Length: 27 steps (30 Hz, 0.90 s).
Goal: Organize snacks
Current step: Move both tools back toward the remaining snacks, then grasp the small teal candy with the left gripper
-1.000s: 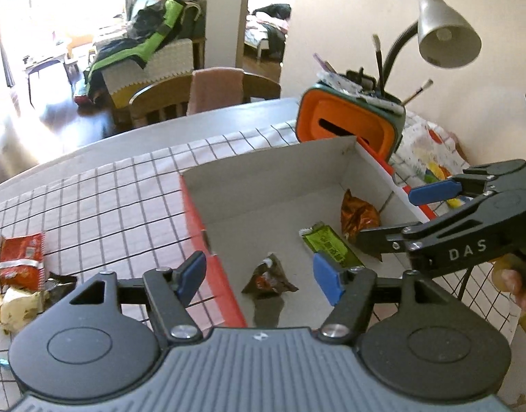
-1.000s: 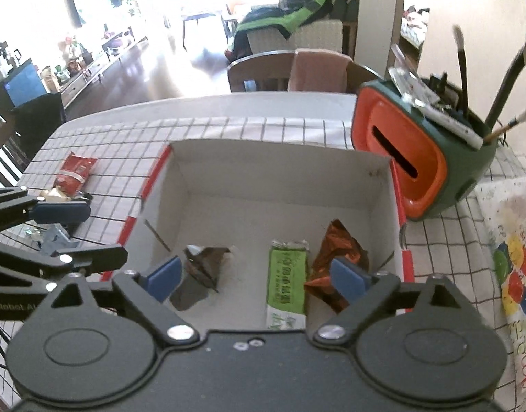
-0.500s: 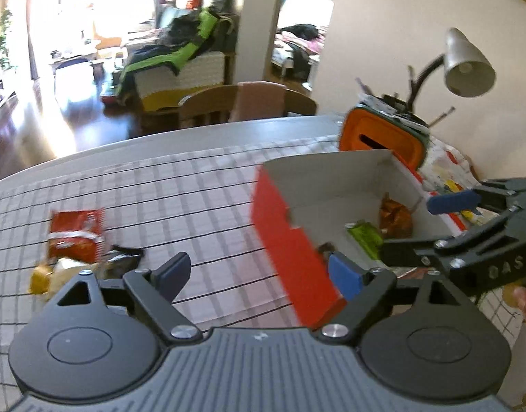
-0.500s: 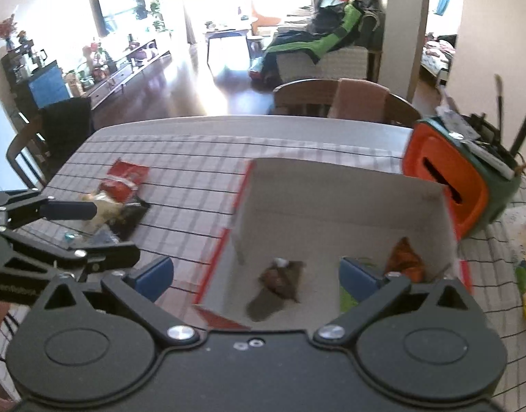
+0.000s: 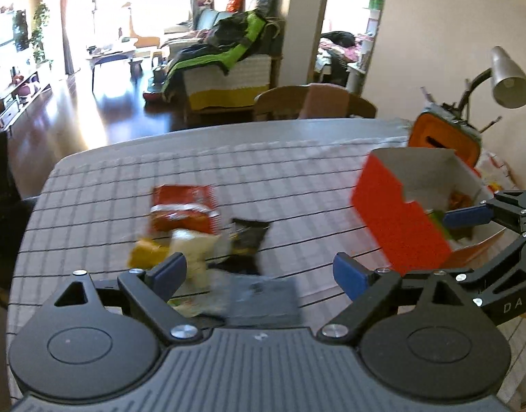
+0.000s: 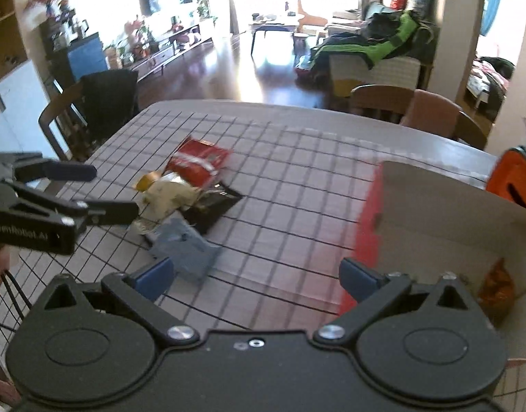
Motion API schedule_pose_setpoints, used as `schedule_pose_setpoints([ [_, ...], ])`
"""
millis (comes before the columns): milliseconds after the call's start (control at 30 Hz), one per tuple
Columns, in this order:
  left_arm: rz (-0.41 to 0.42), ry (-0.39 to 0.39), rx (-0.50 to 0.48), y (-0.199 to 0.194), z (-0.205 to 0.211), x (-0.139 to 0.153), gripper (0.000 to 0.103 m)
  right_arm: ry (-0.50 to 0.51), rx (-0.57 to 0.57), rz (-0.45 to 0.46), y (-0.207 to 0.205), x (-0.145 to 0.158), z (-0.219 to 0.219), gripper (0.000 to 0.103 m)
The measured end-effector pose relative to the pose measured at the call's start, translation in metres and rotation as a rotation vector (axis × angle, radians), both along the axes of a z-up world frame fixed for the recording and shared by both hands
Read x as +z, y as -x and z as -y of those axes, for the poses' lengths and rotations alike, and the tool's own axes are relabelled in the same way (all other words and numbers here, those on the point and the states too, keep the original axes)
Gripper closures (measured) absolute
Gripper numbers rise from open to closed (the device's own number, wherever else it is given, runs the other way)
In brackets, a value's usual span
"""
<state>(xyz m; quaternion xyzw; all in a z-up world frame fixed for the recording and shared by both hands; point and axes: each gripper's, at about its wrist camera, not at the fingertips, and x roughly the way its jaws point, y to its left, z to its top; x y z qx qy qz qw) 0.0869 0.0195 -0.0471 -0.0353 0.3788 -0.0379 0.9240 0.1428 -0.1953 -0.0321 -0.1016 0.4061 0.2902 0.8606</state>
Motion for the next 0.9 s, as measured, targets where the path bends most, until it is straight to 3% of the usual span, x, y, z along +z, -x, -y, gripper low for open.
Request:
schedule_pose_setpoints([
  [167,-0.039,-0.019,0.038,0.003,-0.036,-0.019,0.010,0.025,0.046,-0.006,0.003,-0.018,-0.036,0.000],
  [333,-0.072,-0.028,0.059,0.006,-0.062,-0.039,0.010,0.079,0.173,0.011,0.006,-0.038,-0.073,0.003],
  [567,-0.121,-0.012,0.079,-0.001,-0.085,-0.065,0.010,0.185,0.362,0.024,0.002,-0.066,-0.112,0.014],
  [733,-0.160,-0.003,0.086,-0.009,-0.096,-0.083,0.011,0.262,0.423,0.021,-0.008,-0.083,-0.124,0.020],
  [900,-0.212,0.033,0.059,-0.022,-0.103,-0.096,0.022,0.288,0.453,0.001,-0.018,-0.093,-0.127,0.027],
])
